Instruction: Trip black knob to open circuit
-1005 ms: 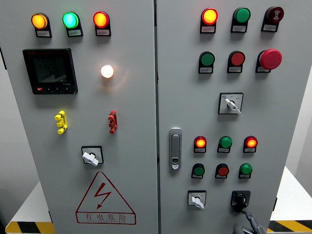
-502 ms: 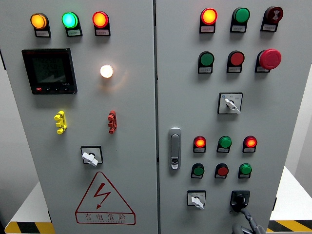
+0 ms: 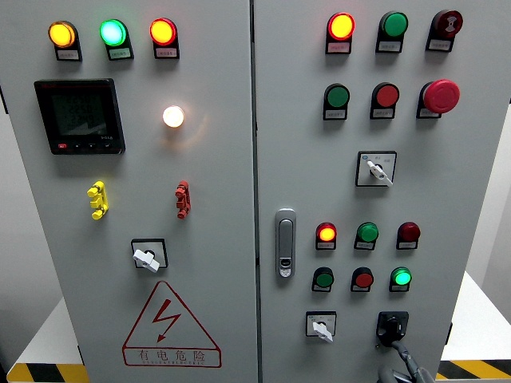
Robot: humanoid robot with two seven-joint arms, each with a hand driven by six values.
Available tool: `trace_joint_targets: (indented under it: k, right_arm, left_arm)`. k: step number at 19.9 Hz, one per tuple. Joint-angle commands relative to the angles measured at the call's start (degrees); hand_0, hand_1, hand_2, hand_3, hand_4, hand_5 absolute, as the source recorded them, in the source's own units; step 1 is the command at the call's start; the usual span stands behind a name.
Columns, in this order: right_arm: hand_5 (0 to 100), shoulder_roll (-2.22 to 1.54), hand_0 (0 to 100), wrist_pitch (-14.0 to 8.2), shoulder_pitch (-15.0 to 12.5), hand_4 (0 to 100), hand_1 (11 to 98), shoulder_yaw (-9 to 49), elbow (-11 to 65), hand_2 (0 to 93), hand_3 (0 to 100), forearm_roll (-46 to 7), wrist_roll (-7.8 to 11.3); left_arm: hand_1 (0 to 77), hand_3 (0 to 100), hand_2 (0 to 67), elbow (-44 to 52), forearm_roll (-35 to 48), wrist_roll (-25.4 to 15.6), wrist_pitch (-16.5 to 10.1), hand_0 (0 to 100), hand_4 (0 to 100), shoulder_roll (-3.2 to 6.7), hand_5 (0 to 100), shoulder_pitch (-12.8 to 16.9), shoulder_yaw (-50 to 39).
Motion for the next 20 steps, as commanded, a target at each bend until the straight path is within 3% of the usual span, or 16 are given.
trace_joint_targets:
  k: [1,4,6,10,20]
  right_arm:
    - [89,0.0,85,0.0,0.0,79,43.0,0.5,-0.1,4.9,82,0.0,0.08]
    - [89,0.0,85,0.0,-0.1,79,43.0,0.7,-0.2,4.9,82,0.0,0.08]
    - [89,0.26,85,0.0,0.0,79,42.9,0.8,-0.1,4.9,82,0.0,0.08]
    - [89,0.35,85,0.0,-0.3,79,42.8,0.8,-0.1,5.0,82,0.0,0.08]
    - [89,0.27,85,-0.1,-0.9,78,42.7,1.8,-0.3,5.0,82,0.0,0.16]
  left_arm:
    - [3.4,21,12.6,0.0,0.0,0.0,0.0,0,7,0.0,2,0.0,0.0]
    - [3.4,21,12.7,0.0,0.0,0.0,0.0,0,7,0.0,2,0.0,0.0]
    - [3.4,21,12.7,0.0,0.0,0.0,0.0,0,7,0.0,2,0.0,0.0]
    - [3.5,21,12.7,0.0,0.0,0.0,0.0,0,7,0.0,2,0.0,0.0]
    - [3.7,21,12.7,0.0,0.0,0.0,0.0,0,7,0.0,2,0.0,0.0]
